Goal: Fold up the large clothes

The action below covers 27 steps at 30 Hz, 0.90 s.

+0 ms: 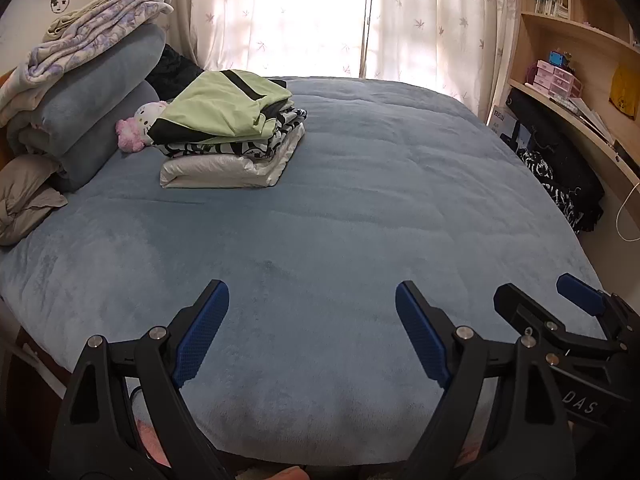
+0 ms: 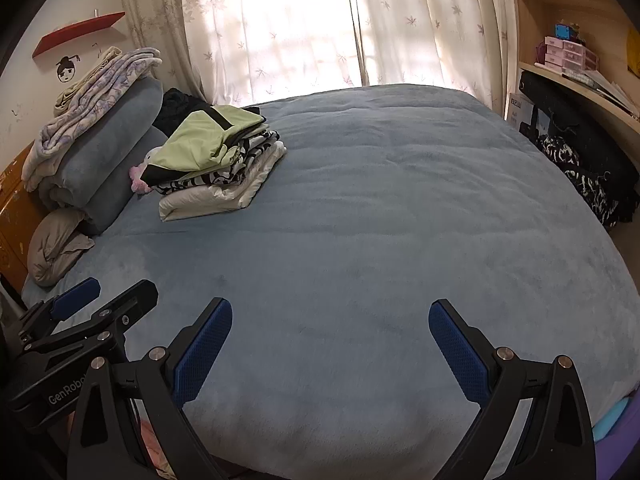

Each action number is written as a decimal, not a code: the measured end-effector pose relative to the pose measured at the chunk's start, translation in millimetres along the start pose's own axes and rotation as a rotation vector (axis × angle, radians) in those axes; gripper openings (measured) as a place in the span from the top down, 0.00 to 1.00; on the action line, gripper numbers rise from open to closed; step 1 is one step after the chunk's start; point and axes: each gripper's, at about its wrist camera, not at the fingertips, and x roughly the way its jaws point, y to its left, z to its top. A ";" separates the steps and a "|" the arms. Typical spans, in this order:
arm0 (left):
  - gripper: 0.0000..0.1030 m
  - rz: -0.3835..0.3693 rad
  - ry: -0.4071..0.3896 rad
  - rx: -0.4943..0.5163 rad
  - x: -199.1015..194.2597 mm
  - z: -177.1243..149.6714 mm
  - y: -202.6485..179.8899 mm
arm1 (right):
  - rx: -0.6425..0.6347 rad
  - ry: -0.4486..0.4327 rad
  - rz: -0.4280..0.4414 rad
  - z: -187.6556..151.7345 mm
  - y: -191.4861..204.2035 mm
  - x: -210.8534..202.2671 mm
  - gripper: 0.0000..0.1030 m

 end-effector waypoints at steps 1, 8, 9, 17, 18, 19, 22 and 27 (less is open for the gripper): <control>0.19 0.000 0.003 0.001 0.4 0.5 0.2 | -0.001 0.000 0.000 0.0 -0.2 0.1 0.03; 0.19 0.000 0.018 0.009 0.2 -2.1 -2.0 | 0.000 0.008 0.002 -3.0 0.7 4.5 0.03; 0.20 -0.001 0.020 0.009 0.3 -3.1 -2.2 | -0.001 0.009 0.003 -3.5 0.2 5.0 0.03; 0.20 -0.013 0.027 0.004 -2.9 -6.2 -0.4 | -0.008 0.004 -0.003 -6.5 3.7 5.5 0.03; 0.20 -0.015 0.028 0.004 -3.7 -6.9 0.8 | -0.009 0.002 -0.003 -7.5 3.6 5.3 0.03; 0.20 -0.017 0.028 0.003 -4.5 -8.1 2.2 | -0.012 0.001 -0.005 -8.4 4.0 5.0 0.03; 0.20 -0.022 0.033 0.000 -7.3 -10.5 6.2 | -0.023 -0.002 -0.009 -10.4 8.4 3.4 0.03; 0.20 -0.031 0.035 -0.001 -14.0 -16.0 10.9 | -0.030 -0.002 -0.004 -14.1 12.1 1.3 0.03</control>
